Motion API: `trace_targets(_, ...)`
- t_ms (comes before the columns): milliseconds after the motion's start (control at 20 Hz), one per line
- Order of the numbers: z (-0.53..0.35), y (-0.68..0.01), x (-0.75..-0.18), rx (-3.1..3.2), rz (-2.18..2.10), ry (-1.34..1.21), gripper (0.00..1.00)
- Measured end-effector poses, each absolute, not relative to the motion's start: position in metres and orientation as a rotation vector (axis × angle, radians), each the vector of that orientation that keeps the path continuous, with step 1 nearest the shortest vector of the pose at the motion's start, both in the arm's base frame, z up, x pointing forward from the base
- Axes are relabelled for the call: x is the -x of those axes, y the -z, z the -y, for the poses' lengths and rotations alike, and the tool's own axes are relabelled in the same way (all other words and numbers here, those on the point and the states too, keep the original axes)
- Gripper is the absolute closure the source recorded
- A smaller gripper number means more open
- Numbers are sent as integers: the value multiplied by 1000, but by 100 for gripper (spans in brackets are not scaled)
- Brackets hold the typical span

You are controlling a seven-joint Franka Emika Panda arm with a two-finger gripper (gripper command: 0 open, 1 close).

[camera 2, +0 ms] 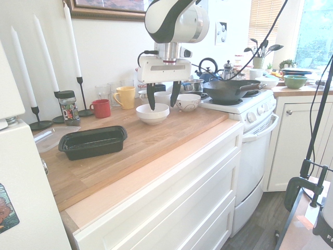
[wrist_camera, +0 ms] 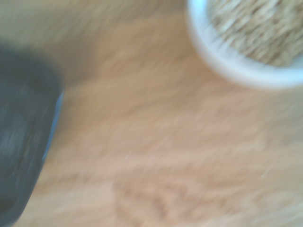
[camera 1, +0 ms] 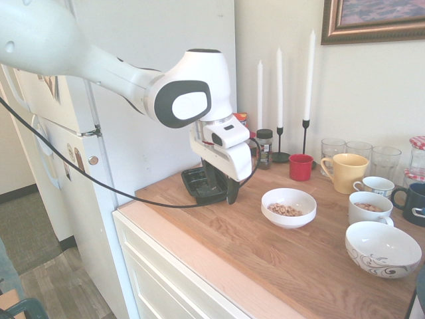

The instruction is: Put the cereal into the box

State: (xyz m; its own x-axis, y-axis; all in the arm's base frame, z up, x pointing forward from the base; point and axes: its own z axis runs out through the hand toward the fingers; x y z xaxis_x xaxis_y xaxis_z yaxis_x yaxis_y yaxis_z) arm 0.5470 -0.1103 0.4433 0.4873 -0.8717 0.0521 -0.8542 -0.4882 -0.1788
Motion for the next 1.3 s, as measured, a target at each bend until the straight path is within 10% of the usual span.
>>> trace_targets(1300, 264, -338, -668, 2209, -1666, 137, 0)
